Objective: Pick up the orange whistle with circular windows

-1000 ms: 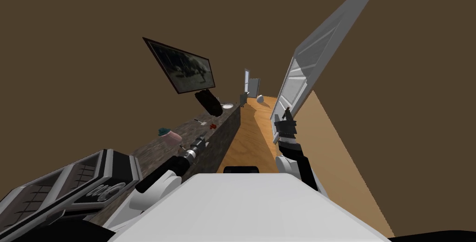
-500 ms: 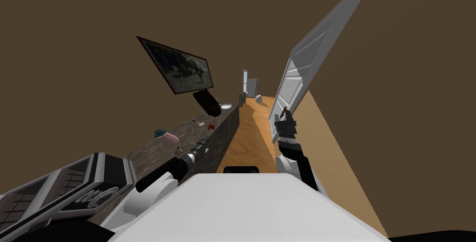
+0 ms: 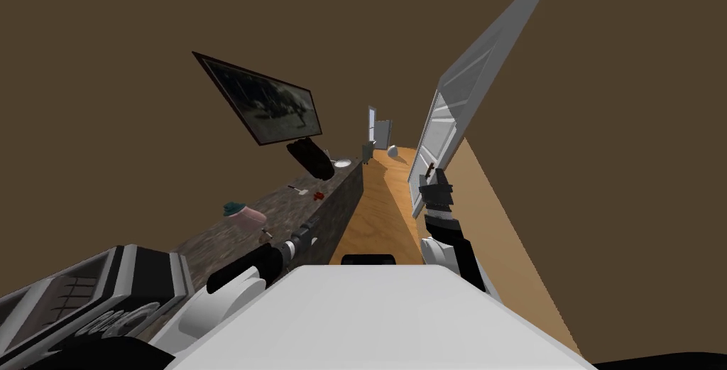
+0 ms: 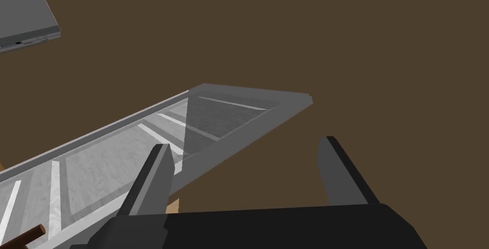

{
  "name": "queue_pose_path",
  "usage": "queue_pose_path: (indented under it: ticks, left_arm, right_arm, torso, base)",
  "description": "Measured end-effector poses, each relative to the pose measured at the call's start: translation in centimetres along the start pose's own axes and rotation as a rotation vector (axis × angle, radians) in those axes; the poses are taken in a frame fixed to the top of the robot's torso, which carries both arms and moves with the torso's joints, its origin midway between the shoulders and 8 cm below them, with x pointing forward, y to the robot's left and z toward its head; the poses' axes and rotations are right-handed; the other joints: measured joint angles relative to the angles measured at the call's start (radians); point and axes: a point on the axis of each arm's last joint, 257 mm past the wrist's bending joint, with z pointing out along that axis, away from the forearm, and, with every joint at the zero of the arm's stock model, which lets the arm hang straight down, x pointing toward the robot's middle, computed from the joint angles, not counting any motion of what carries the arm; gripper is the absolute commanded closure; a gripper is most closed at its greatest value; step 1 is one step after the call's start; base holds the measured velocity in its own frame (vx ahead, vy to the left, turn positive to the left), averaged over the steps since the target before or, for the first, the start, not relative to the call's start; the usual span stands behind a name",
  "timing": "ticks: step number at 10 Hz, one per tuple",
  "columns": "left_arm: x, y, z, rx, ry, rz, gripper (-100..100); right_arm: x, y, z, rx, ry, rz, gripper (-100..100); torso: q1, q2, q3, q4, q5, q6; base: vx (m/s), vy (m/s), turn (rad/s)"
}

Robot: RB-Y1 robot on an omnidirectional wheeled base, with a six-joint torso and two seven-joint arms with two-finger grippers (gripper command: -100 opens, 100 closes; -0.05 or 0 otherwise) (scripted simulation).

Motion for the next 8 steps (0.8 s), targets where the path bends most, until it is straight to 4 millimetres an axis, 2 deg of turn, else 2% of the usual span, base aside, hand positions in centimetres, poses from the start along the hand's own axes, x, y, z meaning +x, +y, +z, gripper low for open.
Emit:
queue_pose_path:
  ticks: [8]
  left_arm:
    - [0.4, 7.1, -2.2, -0.27, 0.062, 0.017, -100]
  right_arm:
    - [0.0, 0.0, 0.0, 0.0, 0.0, 0.0, 0]
  torso:
    - [-0.001, -0.004, -0.002, -0.001, 0.0, 0.0]
  base:
    - [0.066, -0.031, -0.099]
